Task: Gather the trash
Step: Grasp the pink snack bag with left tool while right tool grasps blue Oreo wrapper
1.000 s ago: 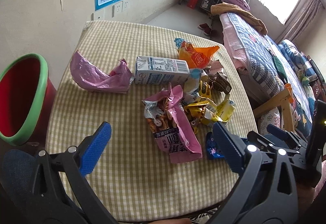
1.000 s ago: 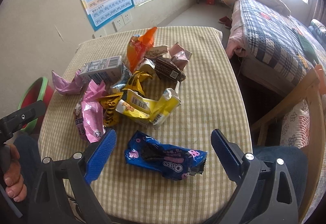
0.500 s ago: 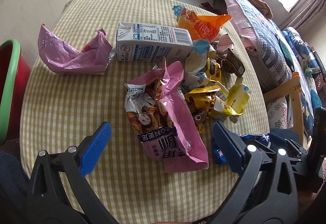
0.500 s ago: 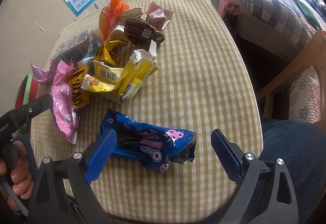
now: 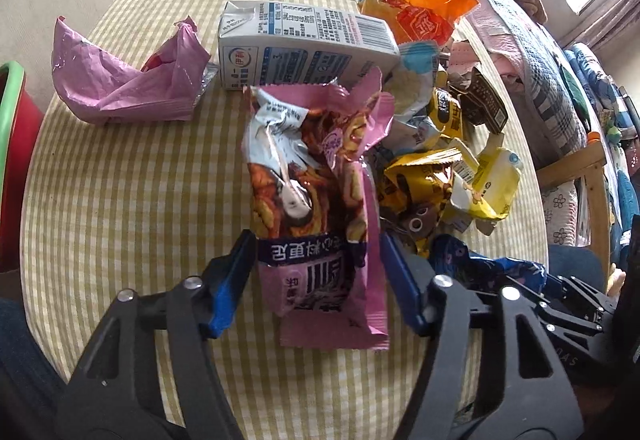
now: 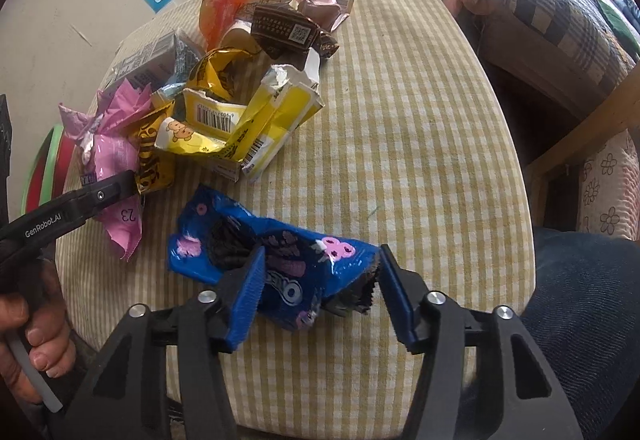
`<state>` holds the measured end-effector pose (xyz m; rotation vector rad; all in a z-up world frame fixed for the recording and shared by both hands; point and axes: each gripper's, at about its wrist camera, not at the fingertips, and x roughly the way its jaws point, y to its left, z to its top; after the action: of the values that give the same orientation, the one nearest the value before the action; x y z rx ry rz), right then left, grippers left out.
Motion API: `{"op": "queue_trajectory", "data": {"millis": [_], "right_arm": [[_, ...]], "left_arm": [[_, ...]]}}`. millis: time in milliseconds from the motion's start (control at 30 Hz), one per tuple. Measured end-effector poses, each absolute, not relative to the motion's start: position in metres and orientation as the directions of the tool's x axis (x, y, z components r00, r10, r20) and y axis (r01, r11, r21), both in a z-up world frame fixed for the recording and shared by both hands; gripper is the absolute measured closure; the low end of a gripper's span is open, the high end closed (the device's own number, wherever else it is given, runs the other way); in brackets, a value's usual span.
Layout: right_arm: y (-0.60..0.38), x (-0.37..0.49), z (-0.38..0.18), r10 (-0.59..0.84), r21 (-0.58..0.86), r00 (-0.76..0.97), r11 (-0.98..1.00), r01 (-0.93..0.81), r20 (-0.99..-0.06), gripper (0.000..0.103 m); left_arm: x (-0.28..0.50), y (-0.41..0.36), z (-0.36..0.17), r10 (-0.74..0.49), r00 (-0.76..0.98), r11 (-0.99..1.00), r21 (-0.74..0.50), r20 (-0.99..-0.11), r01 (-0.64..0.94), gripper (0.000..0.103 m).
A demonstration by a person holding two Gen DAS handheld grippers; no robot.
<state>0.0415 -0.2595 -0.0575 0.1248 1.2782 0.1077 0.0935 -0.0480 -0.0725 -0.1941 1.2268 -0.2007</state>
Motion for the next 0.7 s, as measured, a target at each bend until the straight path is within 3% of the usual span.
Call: {"op": "queue_trajectory", "data": {"millis": [33, 100, 233, 533, 700], "right_arm": [[-0.258, 0.041, -0.058, 0.151, 0.153, 0.28, 0.988, -0.015, -0.948, 0.059], [-0.257, 0.04, -0.058, 0.157, 0.157, 0.28, 0.987, -0.023, -0.947, 0.067], [-0.256, 0.037, -0.053, 0.168, 0.164, 0.295, 0.986, -0.039, -0.941, 0.079], [-0.252, 0.034, -0.039, 0.208, 0.204, 0.338, 0.978, -0.05, -0.918, 0.091], [-0.248, 0.033, -0.028, 0.21, 0.205, 0.363, 0.977, -0.052, -0.908, 0.093]], "left_arm": [[0.095, -0.049, -0.073, -0.258, 0.321, 0.965, -0.257, -0.911, 0.046, 0.06], [0.094, -0.047, -0.073, -0.262, 0.322, 0.964, -0.263, -0.91, 0.041, 0.067], [0.093, -0.042, -0.069, -0.274, 0.333, 0.96, -0.279, -0.902, 0.034, 0.073], [0.082, -0.03, -0.049, -0.273, 0.369, 0.959, -0.281, -0.888, 0.034, 0.074], [0.076, -0.024, -0.037, -0.271, 0.395, 0.958, -0.284, -0.878, 0.026, 0.074]]}}
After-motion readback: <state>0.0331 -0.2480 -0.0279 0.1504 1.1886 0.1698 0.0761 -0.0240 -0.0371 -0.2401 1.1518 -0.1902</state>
